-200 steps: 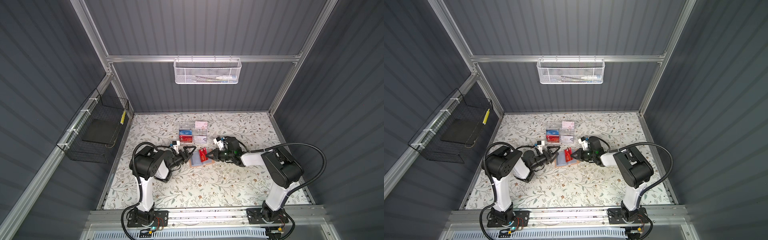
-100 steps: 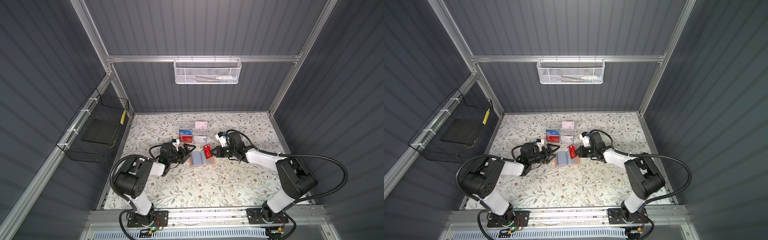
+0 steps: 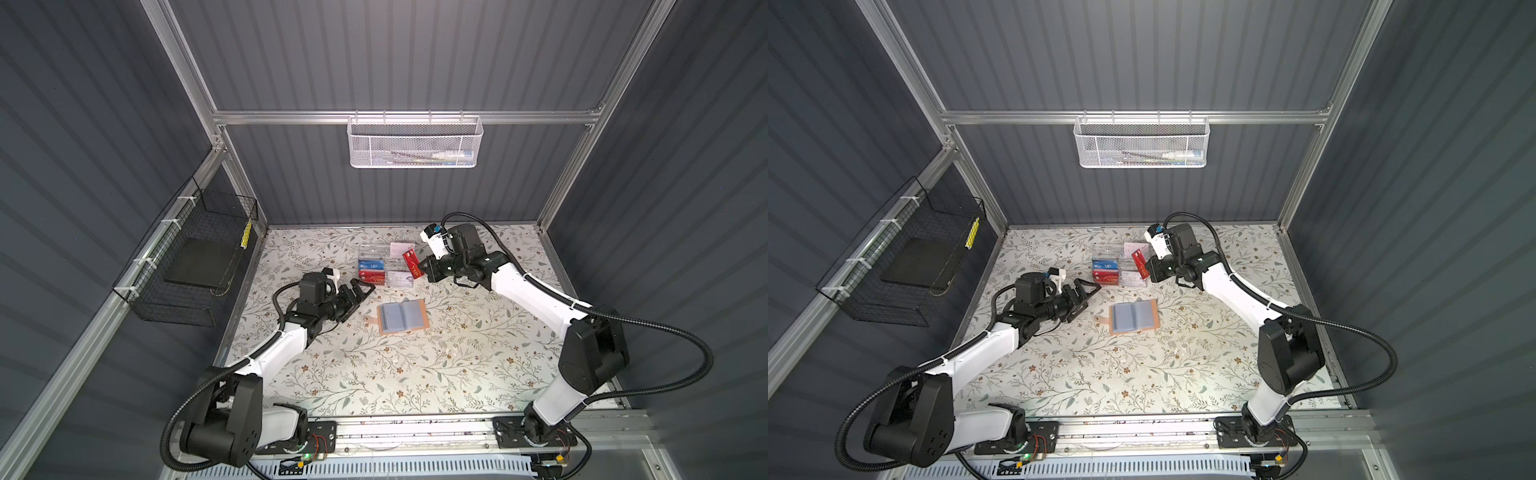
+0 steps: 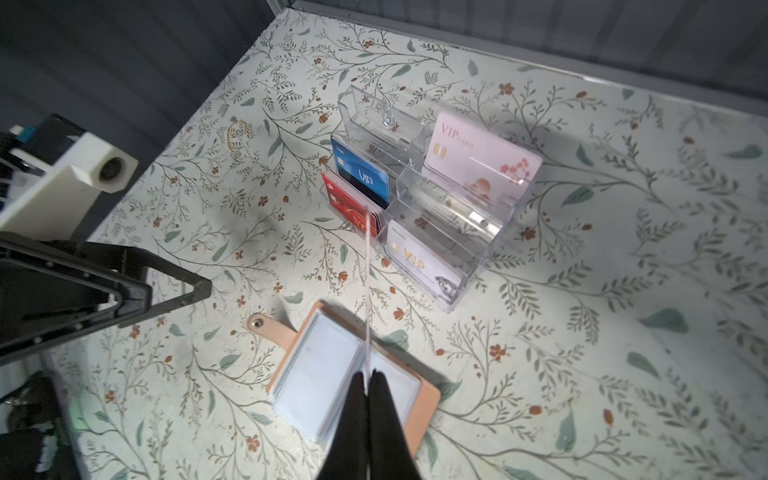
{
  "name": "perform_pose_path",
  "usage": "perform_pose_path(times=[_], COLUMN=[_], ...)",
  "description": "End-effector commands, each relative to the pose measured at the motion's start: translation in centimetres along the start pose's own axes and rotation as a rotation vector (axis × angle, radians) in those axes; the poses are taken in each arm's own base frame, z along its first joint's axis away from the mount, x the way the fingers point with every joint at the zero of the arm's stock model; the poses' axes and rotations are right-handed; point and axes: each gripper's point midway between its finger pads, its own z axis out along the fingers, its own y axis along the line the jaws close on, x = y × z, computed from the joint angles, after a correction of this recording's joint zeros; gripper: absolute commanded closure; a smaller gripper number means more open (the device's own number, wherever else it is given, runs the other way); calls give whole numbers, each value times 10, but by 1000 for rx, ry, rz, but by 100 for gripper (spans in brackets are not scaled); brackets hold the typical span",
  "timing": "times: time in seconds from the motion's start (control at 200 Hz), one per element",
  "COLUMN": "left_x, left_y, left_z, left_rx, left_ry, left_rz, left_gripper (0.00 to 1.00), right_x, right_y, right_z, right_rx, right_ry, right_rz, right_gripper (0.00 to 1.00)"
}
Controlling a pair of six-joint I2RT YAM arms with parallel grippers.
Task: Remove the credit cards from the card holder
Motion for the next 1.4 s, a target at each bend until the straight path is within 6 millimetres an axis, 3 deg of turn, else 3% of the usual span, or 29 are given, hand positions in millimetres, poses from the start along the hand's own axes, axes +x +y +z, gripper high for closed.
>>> perform_pose_path(times=[0.0,0.13,0.305,0.485,1.041,1.396], left_x=[10,8,1,-3,-5,-2], left_y=[21,31,26,24,29,41], left_z=[-6,-9,-19,-31,-38,-35], left_rx=[-64,-85,-41,50,119,112], left_ry=[34,37,9,-5,4,15], left_rz=[-44,-90,-80,-129,-177,-187], left_gripper=[0,0,0,0,0,0], right_x=[14,8,8,7,11,10], right_y=[5,20,33,31,40,42], right_z=[14,40,78,107,156,174], right_rx=[27,27,10,2,-46,-52], right_ry=[116,166,264,322,336,308], right_rz=[-200,-395,-604,-721,-941,-976], right_gripper=[100,100,100,100,100,100])
